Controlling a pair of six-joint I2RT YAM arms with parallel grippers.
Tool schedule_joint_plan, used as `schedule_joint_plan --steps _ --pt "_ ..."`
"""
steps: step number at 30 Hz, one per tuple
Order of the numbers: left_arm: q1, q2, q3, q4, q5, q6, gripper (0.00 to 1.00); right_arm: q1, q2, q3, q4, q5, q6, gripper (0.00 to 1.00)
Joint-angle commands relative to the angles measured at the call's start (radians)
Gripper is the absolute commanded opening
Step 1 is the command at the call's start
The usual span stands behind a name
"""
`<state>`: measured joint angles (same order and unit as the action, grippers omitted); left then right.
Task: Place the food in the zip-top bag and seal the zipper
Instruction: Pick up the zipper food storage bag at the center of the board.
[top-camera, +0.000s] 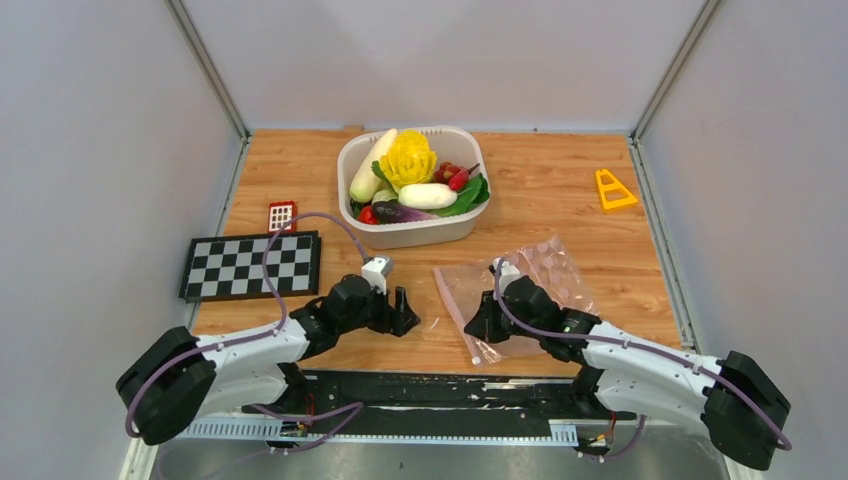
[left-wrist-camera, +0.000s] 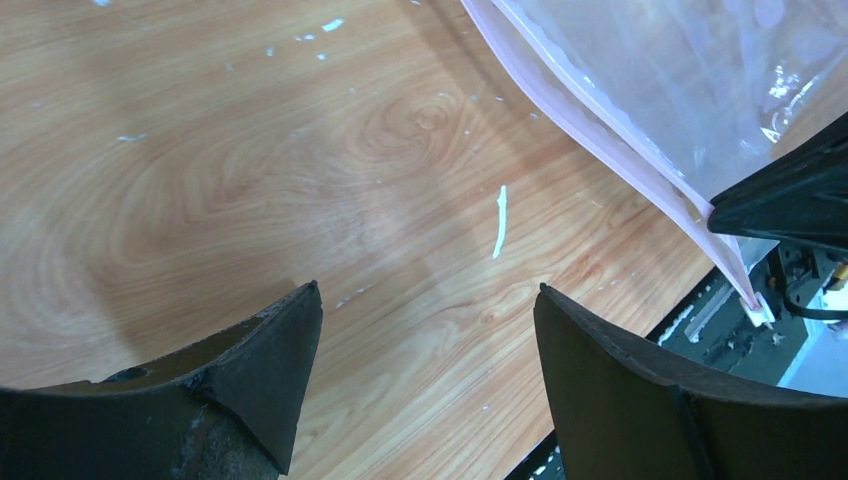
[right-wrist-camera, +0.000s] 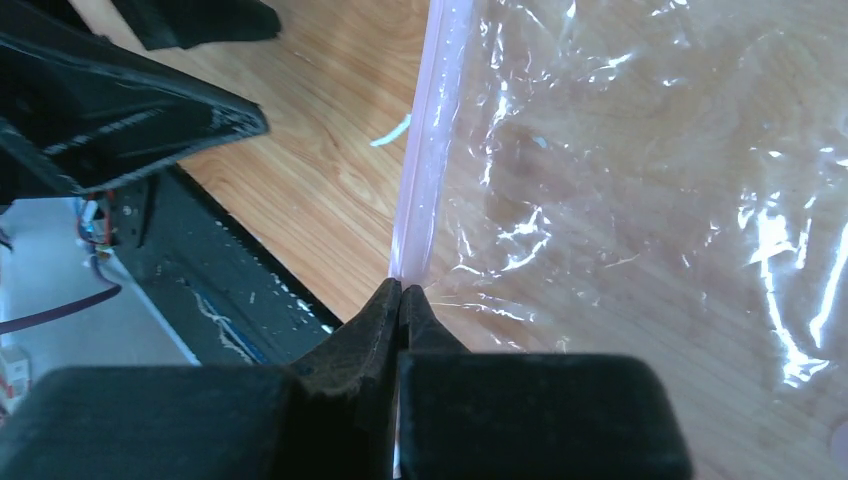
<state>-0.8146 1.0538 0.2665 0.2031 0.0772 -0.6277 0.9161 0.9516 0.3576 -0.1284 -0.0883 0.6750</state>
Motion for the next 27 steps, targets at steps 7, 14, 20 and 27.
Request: schedule_joint_plan --steps 7,14,20,27 --pt "-0.125 0.191 0.042 0.363 0.033 -0.170 0.85 -0.027 -0.067 -0.015 0.057 -0.063 0.009 0.00" --pt "-0.163 0.466 -0.029 0.872 0.007 -0.436 0.83 -0.027 -0.061 -0.013 0.075 -0.054 0.024 0.00" --pt "-0.163 0.673 -0.035 1.144 -0.004 -0.553 0.74 -0.027 -0.073 -0.019 0.074 -0.041 0.037 0.00" --pt "-0.166 0.713 -0.033 1.137 -0.025 -0.562 0.57 -0.027 -0.083 -0.025 0.073 -0.030 0.052 0.00"
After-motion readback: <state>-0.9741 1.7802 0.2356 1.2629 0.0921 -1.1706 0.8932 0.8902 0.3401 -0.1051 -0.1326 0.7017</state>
